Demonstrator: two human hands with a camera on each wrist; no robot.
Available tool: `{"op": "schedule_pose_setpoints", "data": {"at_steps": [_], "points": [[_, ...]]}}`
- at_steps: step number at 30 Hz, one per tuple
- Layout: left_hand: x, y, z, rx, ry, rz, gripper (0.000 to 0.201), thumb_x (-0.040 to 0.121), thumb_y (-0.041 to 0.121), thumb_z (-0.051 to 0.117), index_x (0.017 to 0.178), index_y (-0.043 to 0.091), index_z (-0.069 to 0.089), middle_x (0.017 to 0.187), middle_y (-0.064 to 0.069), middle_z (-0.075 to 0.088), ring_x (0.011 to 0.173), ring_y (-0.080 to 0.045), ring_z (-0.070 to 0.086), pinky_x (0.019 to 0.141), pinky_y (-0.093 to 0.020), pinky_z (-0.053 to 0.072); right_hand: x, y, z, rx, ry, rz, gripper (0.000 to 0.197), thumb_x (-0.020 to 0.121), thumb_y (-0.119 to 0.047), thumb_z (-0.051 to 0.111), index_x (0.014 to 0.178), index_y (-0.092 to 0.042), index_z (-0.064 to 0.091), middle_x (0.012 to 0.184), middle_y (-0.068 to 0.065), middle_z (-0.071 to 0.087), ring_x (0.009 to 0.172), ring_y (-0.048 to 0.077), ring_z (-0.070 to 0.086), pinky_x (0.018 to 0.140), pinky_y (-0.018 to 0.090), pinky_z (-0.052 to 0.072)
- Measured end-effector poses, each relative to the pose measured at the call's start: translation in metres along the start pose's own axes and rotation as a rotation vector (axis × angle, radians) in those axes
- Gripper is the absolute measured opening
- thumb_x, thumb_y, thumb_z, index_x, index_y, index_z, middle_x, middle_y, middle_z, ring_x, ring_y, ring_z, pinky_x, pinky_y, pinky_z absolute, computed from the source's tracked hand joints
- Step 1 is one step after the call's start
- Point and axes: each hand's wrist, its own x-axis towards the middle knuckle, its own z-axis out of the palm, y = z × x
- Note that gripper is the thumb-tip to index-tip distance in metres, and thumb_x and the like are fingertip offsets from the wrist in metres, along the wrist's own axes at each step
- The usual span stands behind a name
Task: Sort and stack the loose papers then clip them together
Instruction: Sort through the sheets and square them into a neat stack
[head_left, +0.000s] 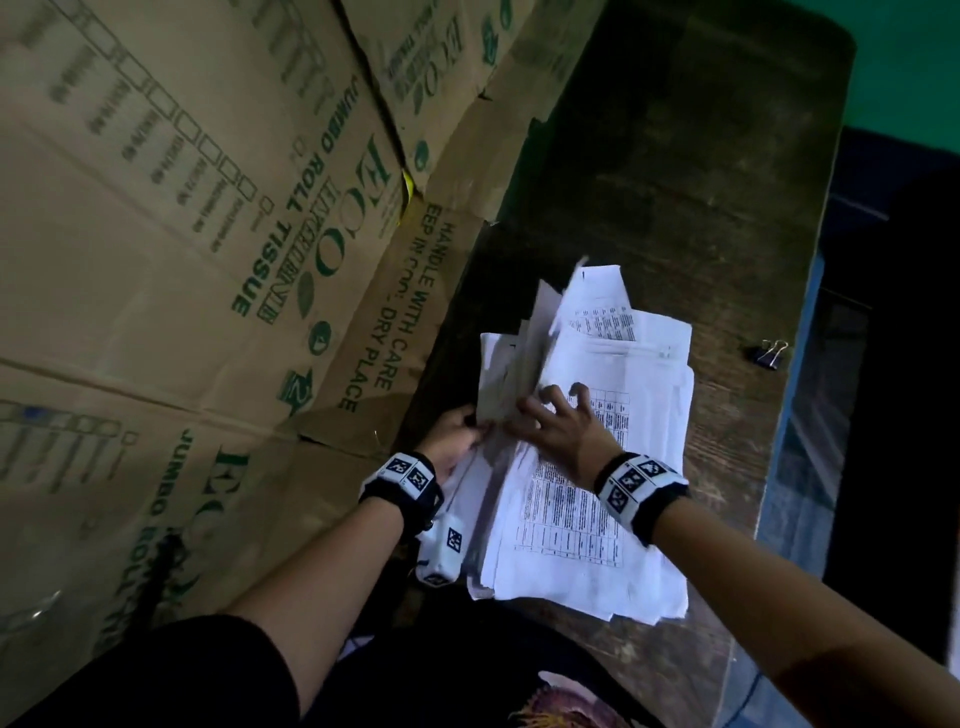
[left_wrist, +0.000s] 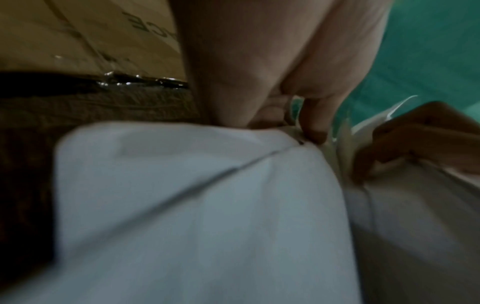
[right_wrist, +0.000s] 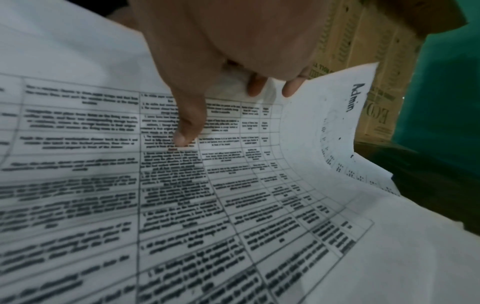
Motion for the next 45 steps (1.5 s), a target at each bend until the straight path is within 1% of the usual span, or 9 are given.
{"op": "schedule_pose_setpoints", "data": {"at_steps": [7,12,15,17,22,30,37,42,45], "points": [[-0.001,-0.012,0.004,0.303,0.018,-0.029,0.055,0.061,0.013,0.085,0.112,0.006,0.065,0.108,-0.015,0.07,0.098,-0.029,0.066,0.088,-0.046,0.056,-0.011,0.014,-0.002,0.083,0.22,0.013,0.039,0.07,-0.011,0.074,0.098,-0.032,0.057,0.105,-0.011,0.065,0.096,0.029,0.045,0.073,0.043,0.037],[-0.003,-0.011,0.023,0.604,0.167,0.015,0.053,0.056,0.034,0.084,0.099,0.007,0.067,0.092,-0.009,0.07,0.082,-0.026,0.067,0.07,-0.03,0.053,-0.02,0.024,-0.003,-0.005,0.169,0.031,0.022,0.073,-0.011,0.07,0.084,-0.029,0.069,0.091,-0.009,0.063,0.096,0.029,0.044,0.074,0.043,0.038],[-0.008,-0.008,0.043,0.655,0.167,0.079,0.077,0.045,0.049,0.073,0.114,0.016,0.06,0.113,-0.008,0.064,0.101,-0.026,0.063,0.086,-0.033,0.054,-0.032,0.035,0.0,0.098,0.255,0.047,0.031,0.074,-0.003,0.05,0.074,-0.025,0.072,0.09,-0.003,0.066,0.099,0.031,0.043,0.073,0.04,0.046],[-0.013,-0.003,0.057,0.599,0.101,0.03,0.079,0.049,0.042,0.072,0.12,0.013,0.057,0.124,-0.004,0.056,0.113,-0.021,0.055,0.098,-0.032,0.048,-0.041,0.04,0.002,0.203,0.315,0.03,0.042,0.072,0.003,0.035,0.073,-0.018,0.071,0.091,0.004,0.066,0.099,0.032,0.044,0.071,0.038,0.052],[-0.019,0.004,0.081,0.461,-0.035,-0.016,0.059,0.07,0.01,0.066,0.127,0.009,0.054,0.125,-0.013,0.059,0.113,-0.026,0.058,0.093,-0.027,0.048,-0.055,0.042,0.006,0.386,0.347,0.048,0.054,0.067,0.013,0.023,0.08,-0.011,0.069,0.098,0.011,0.062,0.085,0.03,0.046,0.063,0.038,0.046],[-0.026,0.009,0.063,0.685,0.21,0.095,0.041,0.073,0.022,0.072,0.111,0.009,0.063,0.115,-0.016,0.067,0.108,-0.032,0.063,0.09,-0.037,0.053,-0.055,0.034,-0.004,0.094,0.21,-0.012,0.042,0.068,0.002,0.034,0.073,-0.022,0.069,0.078,-0.006,0.06,0.095,0.029,0.043,0.068,0.034,0.041],[-0.069,0.057,0.003,0.627,0.445,0.276,0.039,0.072,0.01,0.073,0.106,-0.005,0.062,0.107,-0.022,0.068,0.099,-0.032,0.065,0.075,-0.033,0.049,-0.028,0.021,-0.02,-0.001,-0.022,-0.031,0.021,0.056,0.002,0.072,0.062,-0.017,0.067,0.07,-0.003,0.062,0.082,0.034,0.058,0.056,0.033,0.047],[-0.117,0.095,-0.055,0.403,0.594,0.405,0.042,0.064,0.024,0.08,0.09,-0.004,0.063,0.099,-0.015,0.068,0.088,-0.02,0.065,0.078,-0.038,0.054,-0.017,0.016,-0.006,0.197,-0.002,-0.031,0.023,0.07,-0.015,0.047,0.063,-0.02,0.069,0.077,-0.003,0.066,0.076,0.034,0.064,0.053,0.035,0.054],[-0.152,0.115,-0.08,0.259,0.605,0.47,0.055,0.05,0.041,0.082,0.079,-0.002,0.063,0.079,-0.009,0.065,0.068,-0.015,0.057,0.064,-0.041,0.051,-0.009,0.007,0.004,0.301,-0.059,0.04,0.025,0.072,-0.001,0.055,0.08,-0.018,0.072,0.096,0.004,0.069,0.089,0.039,0.061,0.062,0.045,0.056]]}}
